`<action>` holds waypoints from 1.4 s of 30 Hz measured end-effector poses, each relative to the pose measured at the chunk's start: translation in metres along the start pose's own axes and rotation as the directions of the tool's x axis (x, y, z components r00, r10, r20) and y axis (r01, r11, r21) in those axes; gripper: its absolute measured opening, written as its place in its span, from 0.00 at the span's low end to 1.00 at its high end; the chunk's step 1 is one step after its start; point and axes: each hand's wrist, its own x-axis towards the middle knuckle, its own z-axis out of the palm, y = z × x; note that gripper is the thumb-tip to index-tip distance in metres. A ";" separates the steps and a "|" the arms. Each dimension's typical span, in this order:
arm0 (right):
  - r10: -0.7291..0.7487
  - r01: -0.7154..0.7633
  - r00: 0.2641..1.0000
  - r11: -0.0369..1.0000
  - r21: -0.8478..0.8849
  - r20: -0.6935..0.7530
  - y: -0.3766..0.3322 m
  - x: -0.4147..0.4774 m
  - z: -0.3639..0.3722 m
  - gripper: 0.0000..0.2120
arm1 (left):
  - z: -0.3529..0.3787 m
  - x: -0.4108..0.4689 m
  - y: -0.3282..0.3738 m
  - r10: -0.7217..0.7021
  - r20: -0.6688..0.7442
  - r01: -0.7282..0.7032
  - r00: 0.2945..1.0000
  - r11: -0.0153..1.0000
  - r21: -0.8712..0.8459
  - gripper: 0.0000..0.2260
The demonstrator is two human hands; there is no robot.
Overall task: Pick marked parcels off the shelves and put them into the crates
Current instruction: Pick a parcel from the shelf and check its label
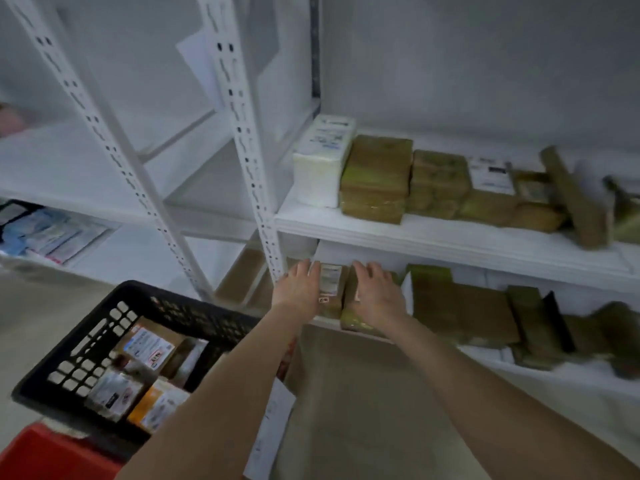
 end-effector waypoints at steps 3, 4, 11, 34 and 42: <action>0.026 -0.026 0.999 1.000 0.001 -0.046 0.044 -0.029 -0.041 0.37 | -0.027 -0.009 0.055 0.060 -0.029 -0.059 0.998 0.998 0.033 0.39; 0.037 -0.037 0.997 0.999 0.004 -0.065 0.058 -0.039 -0.056 0.38 | -0.037 -0.012 0.074 0.081 -0.049 -0.079 0.995 0.996 0.047 0.39; 0.040 -0.045 0.951 0.999 -0.012 -0.308 0.129 -0.101 -0.163 0.37 | -0.120 -0.031 0.189 0.201 -0.221 -0.173 0.954 0.975 0.140 0.37; -0.062 0.140 0.563 0.990 0.022 -0.824 0.090 -0.071 -0.445 0.28 | -0.409 0.013 0.220 0.175 -0.915 -0.382 0.363 0.924 0.025 0.20; -0.079 0.228 0.693 0.967 0.114 -0.717 0.025 0.030 -0.508 0.34 | -0.476 0.085 0.181 -0.096 -0.842 -0.445 0.530 0.815 -0.373 0.23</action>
